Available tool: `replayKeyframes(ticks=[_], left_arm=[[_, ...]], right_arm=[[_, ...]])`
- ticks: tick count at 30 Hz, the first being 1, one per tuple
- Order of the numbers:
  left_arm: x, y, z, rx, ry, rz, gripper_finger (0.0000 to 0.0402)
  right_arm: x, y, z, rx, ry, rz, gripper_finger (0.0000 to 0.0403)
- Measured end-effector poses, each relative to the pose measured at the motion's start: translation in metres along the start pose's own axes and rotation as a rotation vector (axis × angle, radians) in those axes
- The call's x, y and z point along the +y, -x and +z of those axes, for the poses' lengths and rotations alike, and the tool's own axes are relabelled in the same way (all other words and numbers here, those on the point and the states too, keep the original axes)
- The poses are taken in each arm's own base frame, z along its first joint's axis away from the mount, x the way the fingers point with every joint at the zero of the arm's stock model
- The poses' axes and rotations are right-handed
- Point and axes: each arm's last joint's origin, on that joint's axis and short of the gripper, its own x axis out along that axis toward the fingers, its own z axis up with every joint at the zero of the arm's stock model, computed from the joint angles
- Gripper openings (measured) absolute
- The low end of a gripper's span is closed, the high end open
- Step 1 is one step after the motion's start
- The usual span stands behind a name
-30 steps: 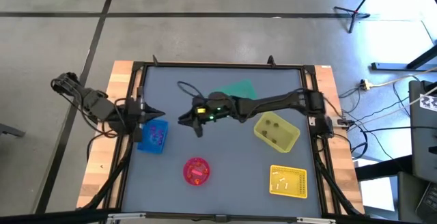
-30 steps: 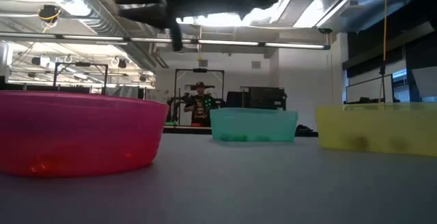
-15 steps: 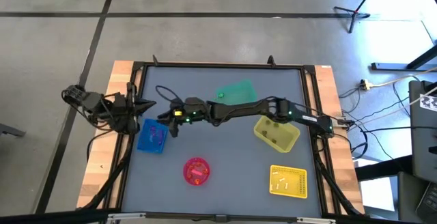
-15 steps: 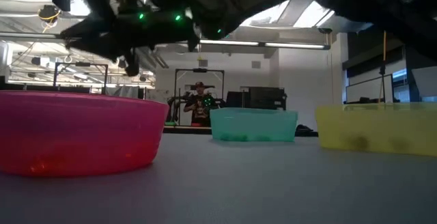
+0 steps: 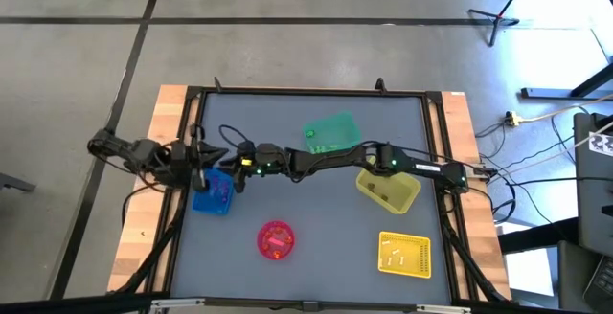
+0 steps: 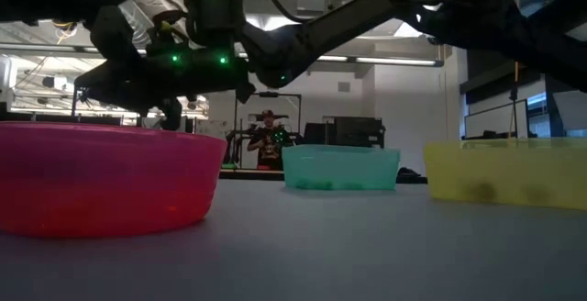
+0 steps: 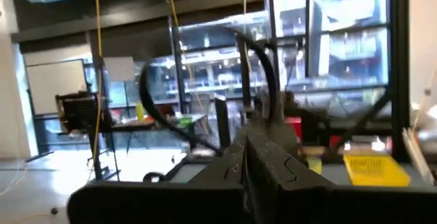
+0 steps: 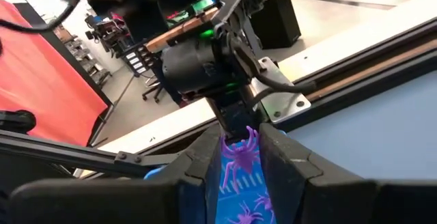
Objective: Sort Halloween decoration
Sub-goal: Put the violet spider toy into the blue bin
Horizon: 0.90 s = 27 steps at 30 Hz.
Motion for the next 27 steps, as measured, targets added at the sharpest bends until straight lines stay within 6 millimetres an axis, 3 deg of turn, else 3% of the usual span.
replayKeyframes(ticks=[8, 22, 27], left_arm=[[-0.002, -0.002, -0.024, 0.054, 0.051, 0.029, 0.0001], [0.001, -0.003, -0.024, 0.051, 0.011, 0.062, 0.0001], [0.003, -0.004, -0.025, 0.055, -0.037, 0.088, 0.0001]], right_arm=[[0.004, 0.0, -0.004, 0.023, -0.012, 0.035, 0.0097], [0.025, 0.0, -0.017, 0.072, 0.052, 0.077, 0.0098], [0.023, 0.0, -0.019, 0.089, 0.051, 0.07, 0.0136]])
